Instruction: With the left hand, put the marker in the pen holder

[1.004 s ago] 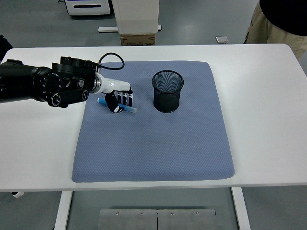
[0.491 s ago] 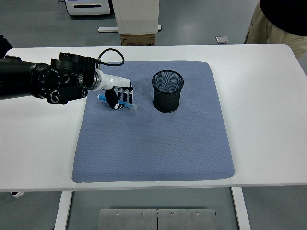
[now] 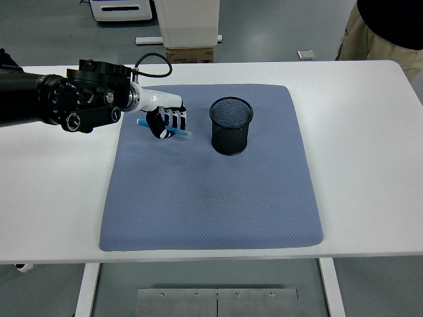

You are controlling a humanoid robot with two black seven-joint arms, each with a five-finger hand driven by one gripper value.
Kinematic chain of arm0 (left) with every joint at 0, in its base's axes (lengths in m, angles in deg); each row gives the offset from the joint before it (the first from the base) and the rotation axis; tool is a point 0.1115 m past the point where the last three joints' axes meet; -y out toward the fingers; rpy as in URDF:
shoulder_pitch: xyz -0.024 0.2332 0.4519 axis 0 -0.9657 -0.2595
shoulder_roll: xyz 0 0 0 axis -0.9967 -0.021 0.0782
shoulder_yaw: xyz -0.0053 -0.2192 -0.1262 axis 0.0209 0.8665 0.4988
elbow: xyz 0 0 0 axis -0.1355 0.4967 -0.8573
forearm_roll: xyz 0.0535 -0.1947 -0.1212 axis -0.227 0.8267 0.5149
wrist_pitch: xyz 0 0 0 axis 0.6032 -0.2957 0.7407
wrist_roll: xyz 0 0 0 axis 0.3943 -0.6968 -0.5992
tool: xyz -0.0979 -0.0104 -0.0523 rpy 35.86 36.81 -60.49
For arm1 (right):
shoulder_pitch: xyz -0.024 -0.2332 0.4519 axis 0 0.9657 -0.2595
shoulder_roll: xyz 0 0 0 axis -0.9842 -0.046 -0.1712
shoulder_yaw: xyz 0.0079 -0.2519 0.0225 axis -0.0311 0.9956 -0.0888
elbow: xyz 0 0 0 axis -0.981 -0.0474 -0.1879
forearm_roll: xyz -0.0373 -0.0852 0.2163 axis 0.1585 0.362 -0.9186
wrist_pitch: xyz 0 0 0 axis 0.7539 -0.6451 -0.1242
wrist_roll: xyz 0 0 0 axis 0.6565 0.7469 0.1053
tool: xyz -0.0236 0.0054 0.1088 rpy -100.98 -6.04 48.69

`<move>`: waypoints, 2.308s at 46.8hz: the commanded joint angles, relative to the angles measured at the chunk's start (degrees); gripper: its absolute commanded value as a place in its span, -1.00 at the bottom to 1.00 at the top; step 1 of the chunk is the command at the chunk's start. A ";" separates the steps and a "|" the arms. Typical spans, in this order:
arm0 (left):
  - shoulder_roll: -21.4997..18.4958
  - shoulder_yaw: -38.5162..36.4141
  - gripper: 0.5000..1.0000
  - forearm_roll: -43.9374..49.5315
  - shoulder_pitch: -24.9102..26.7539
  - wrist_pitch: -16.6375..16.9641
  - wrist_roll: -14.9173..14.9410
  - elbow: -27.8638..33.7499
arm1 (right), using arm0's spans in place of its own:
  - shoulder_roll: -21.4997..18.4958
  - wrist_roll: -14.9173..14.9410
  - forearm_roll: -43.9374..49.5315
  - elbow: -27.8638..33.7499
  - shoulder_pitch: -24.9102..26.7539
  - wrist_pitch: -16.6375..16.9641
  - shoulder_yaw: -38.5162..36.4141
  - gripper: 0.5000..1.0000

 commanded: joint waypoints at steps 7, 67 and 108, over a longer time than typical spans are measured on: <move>-1.07 2.65 -1.00 0.09 1.08 -0.18 -0.04 0.00 | 0.00 -0.01 0.00 0.00 0.00 0.00 0.00 1.00; 3.24 18.74 -1.00 8.00 3.98 -0.01 -0.22 0.17 | 0.00 -0.01 0.00 0.00 0.00 0.00 0.00 1.00; 4.29 21.99 -0.83 25.05 -2.17 1.40 -5.40 0.08 | 0.00 -0.01 0.00 0.00 0.00 0.00 0.00 1.00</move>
